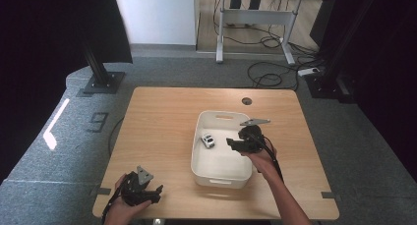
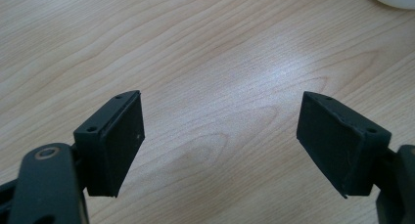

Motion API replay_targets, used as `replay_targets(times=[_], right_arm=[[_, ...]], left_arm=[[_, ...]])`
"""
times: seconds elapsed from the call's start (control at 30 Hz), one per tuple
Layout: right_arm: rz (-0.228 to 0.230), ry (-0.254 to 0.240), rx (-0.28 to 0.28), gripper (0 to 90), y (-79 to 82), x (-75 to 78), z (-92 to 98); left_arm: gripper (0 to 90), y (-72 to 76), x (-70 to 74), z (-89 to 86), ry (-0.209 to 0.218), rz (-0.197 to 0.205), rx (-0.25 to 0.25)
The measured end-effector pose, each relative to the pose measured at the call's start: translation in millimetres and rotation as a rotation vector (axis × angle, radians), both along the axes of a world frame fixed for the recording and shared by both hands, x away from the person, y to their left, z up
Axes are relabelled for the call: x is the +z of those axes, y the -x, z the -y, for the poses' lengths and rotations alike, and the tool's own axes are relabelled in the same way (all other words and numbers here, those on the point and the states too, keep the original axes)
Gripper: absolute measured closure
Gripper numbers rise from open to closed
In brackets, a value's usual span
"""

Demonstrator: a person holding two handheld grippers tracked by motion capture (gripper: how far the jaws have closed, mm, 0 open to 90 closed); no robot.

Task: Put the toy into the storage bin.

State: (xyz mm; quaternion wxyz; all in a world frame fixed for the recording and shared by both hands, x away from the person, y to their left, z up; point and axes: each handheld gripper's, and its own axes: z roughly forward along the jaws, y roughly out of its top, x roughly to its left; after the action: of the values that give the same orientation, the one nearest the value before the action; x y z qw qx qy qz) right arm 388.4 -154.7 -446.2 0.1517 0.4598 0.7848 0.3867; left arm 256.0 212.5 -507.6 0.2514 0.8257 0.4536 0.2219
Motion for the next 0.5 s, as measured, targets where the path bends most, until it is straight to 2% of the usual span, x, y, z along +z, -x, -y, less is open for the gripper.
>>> replay_targets(times=[0.17,0.5], right_arm=[[0.033,-0.013,-0.001,40.8,13.2,5.1,16.7],[0.056,-0.021,-0.025,40.3,29.4,4.1,42.6]], left_arm=[[18.6,-0.7,-0.3,0.6,0.0,0.0,0.0],[18.6,-1.8,-0.7,0.6,-0.002,-0.002,0.002]])
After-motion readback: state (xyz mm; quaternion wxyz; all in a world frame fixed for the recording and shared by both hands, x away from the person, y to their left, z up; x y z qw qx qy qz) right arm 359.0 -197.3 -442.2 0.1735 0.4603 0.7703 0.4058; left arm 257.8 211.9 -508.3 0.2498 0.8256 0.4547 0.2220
